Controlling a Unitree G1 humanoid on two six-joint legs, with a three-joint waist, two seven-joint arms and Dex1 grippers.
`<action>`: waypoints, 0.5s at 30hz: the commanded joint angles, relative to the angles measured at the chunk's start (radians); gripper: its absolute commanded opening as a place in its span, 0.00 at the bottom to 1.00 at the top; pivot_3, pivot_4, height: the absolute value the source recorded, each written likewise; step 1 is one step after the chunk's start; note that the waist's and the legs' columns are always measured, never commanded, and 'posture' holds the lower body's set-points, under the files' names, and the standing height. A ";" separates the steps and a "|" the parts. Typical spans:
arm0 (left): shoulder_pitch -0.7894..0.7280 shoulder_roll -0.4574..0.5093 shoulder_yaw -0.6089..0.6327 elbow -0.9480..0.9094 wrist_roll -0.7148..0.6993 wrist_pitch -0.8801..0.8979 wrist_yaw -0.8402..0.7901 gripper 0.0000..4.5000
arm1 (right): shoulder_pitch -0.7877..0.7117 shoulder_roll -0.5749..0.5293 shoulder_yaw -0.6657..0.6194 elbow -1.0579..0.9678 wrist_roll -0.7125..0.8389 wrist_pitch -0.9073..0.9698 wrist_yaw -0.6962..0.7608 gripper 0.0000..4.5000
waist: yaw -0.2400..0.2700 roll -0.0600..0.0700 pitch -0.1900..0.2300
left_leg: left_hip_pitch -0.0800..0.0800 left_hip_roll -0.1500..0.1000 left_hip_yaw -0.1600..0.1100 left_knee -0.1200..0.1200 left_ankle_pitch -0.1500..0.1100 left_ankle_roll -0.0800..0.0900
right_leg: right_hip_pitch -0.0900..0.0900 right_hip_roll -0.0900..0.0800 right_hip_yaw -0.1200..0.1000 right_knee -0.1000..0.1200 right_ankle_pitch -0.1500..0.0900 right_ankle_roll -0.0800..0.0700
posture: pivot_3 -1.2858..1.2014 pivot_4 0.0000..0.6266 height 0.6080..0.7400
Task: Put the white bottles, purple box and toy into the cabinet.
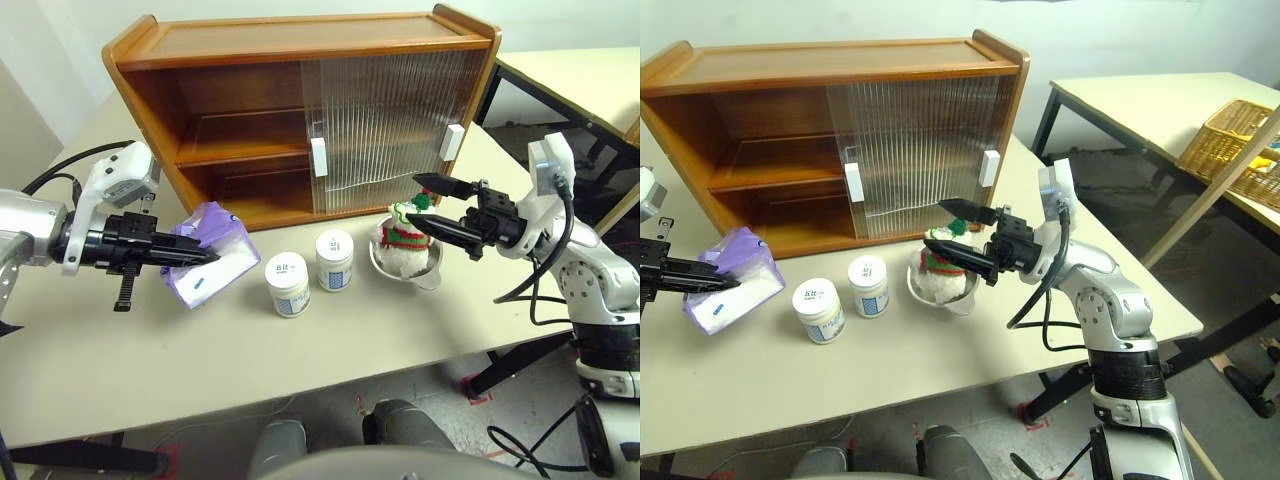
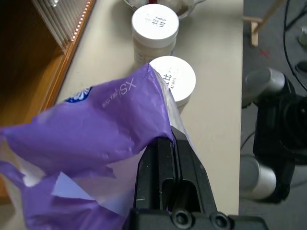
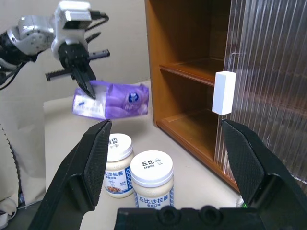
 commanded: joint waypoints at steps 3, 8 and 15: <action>-0.142 0.026 -0.081 0.061 0.041 -0.045 -0.071 0.01 | -0.004 -0.002 0.010 0.008 -0.017 -0.006 0.005 1.00 | 0.000 0.000 0.000 | 0.000 0.000 -0.001 0.000 0.000 0.000 | 0.000 0.000 0.000 0.000 0.000 0.000 | 0.48 0.00 1.00; -0.301 -0.003 -0.164 0.117 0.066 -0.081 -0.130 0.01 | -0.006 0.004 0.016 0.013 -0.019 -0.007 0.005 1.00 | 0.001 0.000 0.000 | -0.001 0.000 -0.001 0.000 0.000 0.001 | 0.000 0.000 0.000 -0.001 0.001 0.002 | 0.48 0.00 1.00; -0.453 -0.026 -0.264 0.180 0.060 -0.133 -0.133 0.01 | -0.005 0.006 0.019 0.014 -0.019 -0.007 0.004 1.00 | 0.003 0.000 0.000 | -0.001 0.000 -0.001 0.001 0.002 0.003 | 0.000 0.001 0.000 -0.002 0.002 0.011 | 0.48 0.00 1.00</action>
